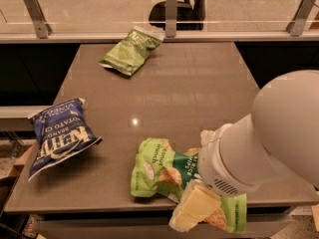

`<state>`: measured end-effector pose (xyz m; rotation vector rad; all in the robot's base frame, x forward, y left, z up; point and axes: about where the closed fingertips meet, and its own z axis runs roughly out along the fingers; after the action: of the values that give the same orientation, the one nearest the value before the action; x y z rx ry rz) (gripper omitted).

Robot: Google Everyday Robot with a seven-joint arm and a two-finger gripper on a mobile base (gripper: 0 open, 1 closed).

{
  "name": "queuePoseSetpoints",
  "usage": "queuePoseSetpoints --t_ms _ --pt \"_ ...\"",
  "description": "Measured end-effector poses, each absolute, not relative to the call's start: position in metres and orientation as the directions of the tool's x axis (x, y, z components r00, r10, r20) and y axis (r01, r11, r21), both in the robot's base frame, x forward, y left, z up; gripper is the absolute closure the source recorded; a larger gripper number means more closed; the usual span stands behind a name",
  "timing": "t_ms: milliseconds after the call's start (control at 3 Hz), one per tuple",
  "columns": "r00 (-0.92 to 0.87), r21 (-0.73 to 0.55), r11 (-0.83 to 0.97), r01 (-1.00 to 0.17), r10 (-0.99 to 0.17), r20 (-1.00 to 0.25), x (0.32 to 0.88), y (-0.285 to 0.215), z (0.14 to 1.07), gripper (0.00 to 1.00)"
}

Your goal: Move green rice chip bag near green jalapeno chip bag

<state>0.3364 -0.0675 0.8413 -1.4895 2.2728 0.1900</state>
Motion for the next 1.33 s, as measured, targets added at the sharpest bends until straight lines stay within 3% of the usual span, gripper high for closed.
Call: queuePoseSetpoints --t_ms 333,667,1333 --pt "-0.288 -0.119 0.362 -0.924 -0.868 -0.404 0.345 -0.049 0.826 0.0" --pt "-0.254 -0.13 0.328 -0.936 -0.882 -0.397 0.35 -0.04 0.816 0.18" --pt "-0.238 -0.175 0.33 -0.928 -0.884 -0.403 0.361 -0.054 0.825 0.64"
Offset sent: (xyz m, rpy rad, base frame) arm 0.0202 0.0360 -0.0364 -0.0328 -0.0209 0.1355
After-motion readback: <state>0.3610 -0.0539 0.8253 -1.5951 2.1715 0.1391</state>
